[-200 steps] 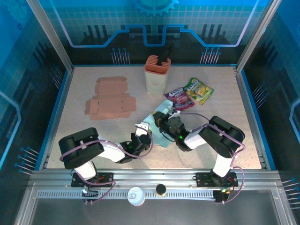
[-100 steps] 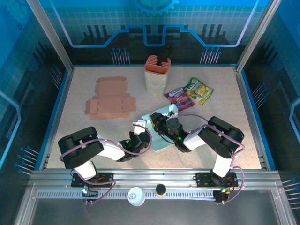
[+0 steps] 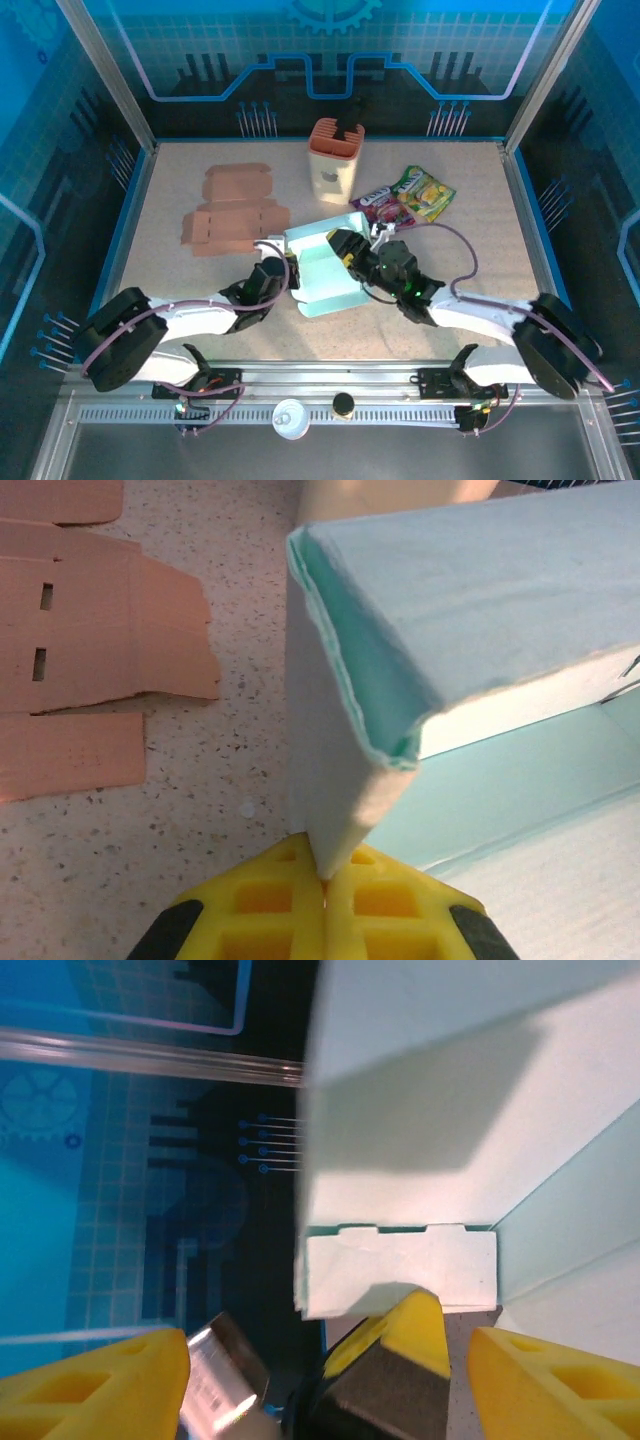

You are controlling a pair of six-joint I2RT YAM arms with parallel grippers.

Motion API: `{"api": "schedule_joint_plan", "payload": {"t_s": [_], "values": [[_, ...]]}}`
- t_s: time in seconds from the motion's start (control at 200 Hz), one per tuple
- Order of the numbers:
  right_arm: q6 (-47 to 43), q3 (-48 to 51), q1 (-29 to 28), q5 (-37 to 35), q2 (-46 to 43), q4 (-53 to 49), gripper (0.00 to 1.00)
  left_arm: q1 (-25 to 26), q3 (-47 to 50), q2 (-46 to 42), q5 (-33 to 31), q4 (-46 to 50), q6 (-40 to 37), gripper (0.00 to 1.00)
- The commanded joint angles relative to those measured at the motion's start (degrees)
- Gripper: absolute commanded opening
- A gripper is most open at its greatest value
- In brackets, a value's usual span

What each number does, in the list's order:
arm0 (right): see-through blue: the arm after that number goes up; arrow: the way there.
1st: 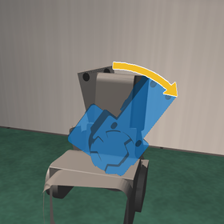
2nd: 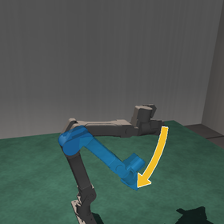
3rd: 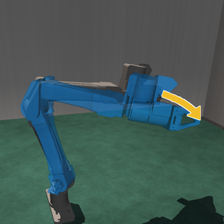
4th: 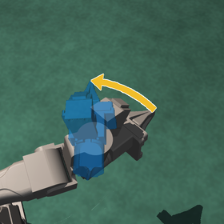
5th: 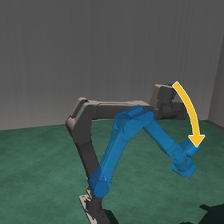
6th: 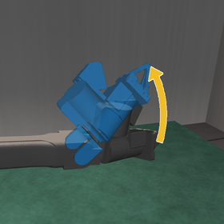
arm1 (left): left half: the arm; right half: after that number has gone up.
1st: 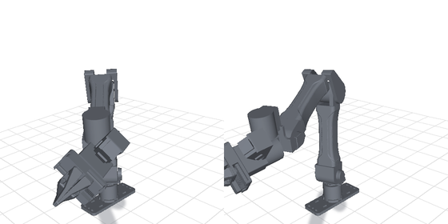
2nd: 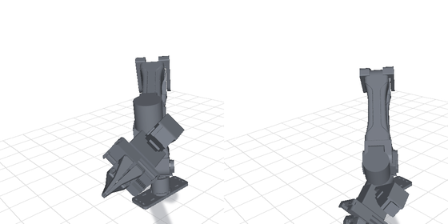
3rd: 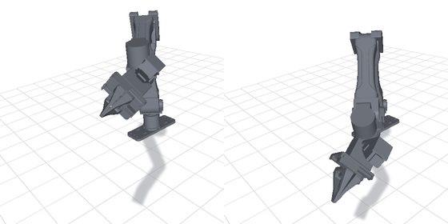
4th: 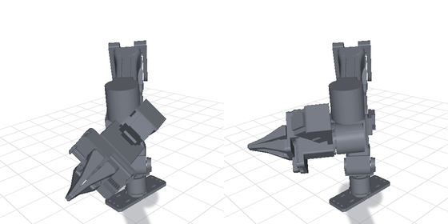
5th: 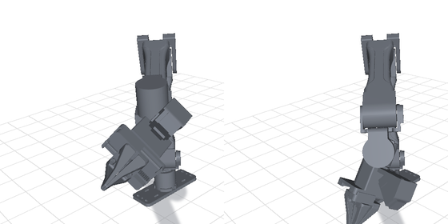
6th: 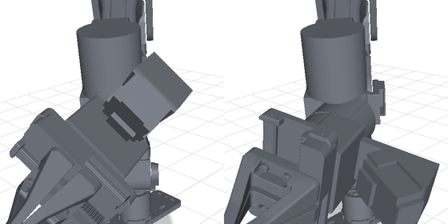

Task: Fold the paper box

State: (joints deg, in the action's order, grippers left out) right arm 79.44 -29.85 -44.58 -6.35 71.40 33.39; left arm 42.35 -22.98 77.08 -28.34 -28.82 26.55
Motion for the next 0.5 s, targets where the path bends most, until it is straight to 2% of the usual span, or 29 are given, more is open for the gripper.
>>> {"api": "schedule_joint_plan", "payload": {"t_s": [0.0, 0.155, 0.27, 0.375, 0.495], "values": [[-14.06, -2.44, 2.73, 2.88, -6.93, -14.48, 0.75, -3.74, 0.24, -1.93, 10.84, 3.33, -2.62, 0.00], [-23.62, -1.31, 9.28, 7.57, -16.10, -22.56, 0.76, -7.14, -2.00, -0.83, 18.37, 4.91, -7.03, 0.00], [-29.22, -0.49, 16.52, 12.00, -20.42, -29.05, 0.70, -8.60, -4.62, 0.43, 22.05, 8.73, -10.20, 0.00], [-34.31, 0.23, 21.62, 14.64, -21.96, -32.77, 0.67, -8.96, -5.38, 0.18, 22.38, 10.46, -11.54, 0.00], [-37.30, -0.12, 23.72, 16.53, -20.25, -34.75, 0.67, -8.96, -5.95, -0.05, 22.10, 11.89, -12.72, 0.00]]}}
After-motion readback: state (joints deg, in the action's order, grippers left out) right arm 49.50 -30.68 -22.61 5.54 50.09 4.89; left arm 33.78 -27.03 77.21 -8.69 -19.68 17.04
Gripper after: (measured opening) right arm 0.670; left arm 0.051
